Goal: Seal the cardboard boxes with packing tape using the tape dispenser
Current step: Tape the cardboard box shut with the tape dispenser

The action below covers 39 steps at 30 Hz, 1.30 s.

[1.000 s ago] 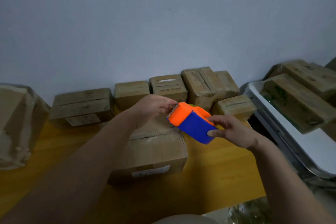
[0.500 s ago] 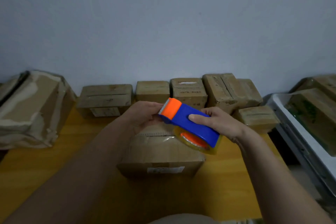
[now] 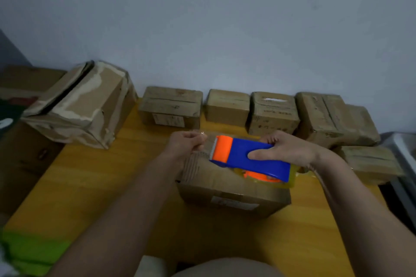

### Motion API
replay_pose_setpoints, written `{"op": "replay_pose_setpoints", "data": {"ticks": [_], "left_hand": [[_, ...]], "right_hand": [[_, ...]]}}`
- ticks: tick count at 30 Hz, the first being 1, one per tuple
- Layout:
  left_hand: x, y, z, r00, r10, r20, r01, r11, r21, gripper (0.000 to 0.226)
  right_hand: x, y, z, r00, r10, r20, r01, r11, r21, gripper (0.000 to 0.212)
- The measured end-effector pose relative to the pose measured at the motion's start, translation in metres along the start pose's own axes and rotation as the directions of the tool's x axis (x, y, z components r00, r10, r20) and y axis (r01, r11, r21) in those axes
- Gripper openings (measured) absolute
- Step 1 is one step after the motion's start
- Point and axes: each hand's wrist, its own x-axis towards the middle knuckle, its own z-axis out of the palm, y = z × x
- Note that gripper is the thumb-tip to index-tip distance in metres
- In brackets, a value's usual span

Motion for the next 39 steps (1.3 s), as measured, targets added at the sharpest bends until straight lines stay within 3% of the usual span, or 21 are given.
{"op": "replay_pose_setpoints", "data": {"ticks": [6, 16, 22, 27, 30, 34, 35, 37, 38, 39], "left_hand": [[0.004, -0.008, -0.038, 0.976, 0.011, -0.218, -0.012, 1.0, 0.0, 0.006], [0.018, -0.041, -0.03, 0.91, 0.063, -0.409, 0.008, 0.985, 0.171, 0.011], [0.029, -0.054, -0.021, 0.916, 0.099, -0.388, 0.035, 0.945, 0.326, 0.019], [0.03, -0.068, -0.015, 0.916, 0.194, -0.35, 0.016, 0.857, 0.515, 0.028], [0.037, -0.074, -0.014, 0.93, 0.143, -0.339, 0.078, 0.823, 0.562, 0.034], [0.041, -0.07, -0.019, 0.93, -0.079, -0.358, 0.291, 0.752, 0.591, 0.042], [0.036, -0.068, -0.021, 0.936, -0.021, -0.35, 0.242, 0.762, 0.601, 0.04], [0.02, -0.067, -0.019, 0.917, 0.3, -0.262, -0.056, 0.749, 0.66, 0.045], [0.011, -0.069, -0.018, 0.881, 0.462, -0.104, -0.259, 0.654, 0.711, 0.048], [0.004, -0.073, -0.017, 0.838, 0.534, 0.11, -0.42, 0.502, 0.756, 0.05]], "right_hand": [[0.012, -0.011, -0.002, 0.999, 0.036, -0.013, -0.037, 0.997, -0.074, 0.022], [0.035, -0.015, 0.004, 0.995, 0.095, -0.013, -0.096, 0.985, -0.143, 0.037], [0.044, -0.017, 0.005, 0.989, 0.139, -0.053, -0.147, 0.972, -0.183, 0.033], [0.048, -0.017, 0.006, 0.984, 0.17, -0.06, -0.179, 0.963, -0.2, 0.043], [0.049, -0.017, 0.007, 0.982, 0.177, -0.062, -0.186, 0.961, -0.204, 0.042], [0.048, -0.018, 0.009, 0.981, 0.177, -0.079, -0.189, 0.962, -0.198, 0.039], [0.047, -0.018, 0.009, 0.981, 0.176, -0.078, -0.188, 0.963, -0.194, 0.039], [0.047, -0.019, 0.009, 0.981, 0.179, -0.076, -0.19, 0.962, -0.195, 0.037], [0.047, -0.018, 0.009, 0.981, 0.179, -0.075, -0.191, 0.961, -0.198, 0.037], [0.047, -0.018, 0.008, 0.981, 0.18, -0.075, -0.191, 0.961, -0.199, 0.039]]}}
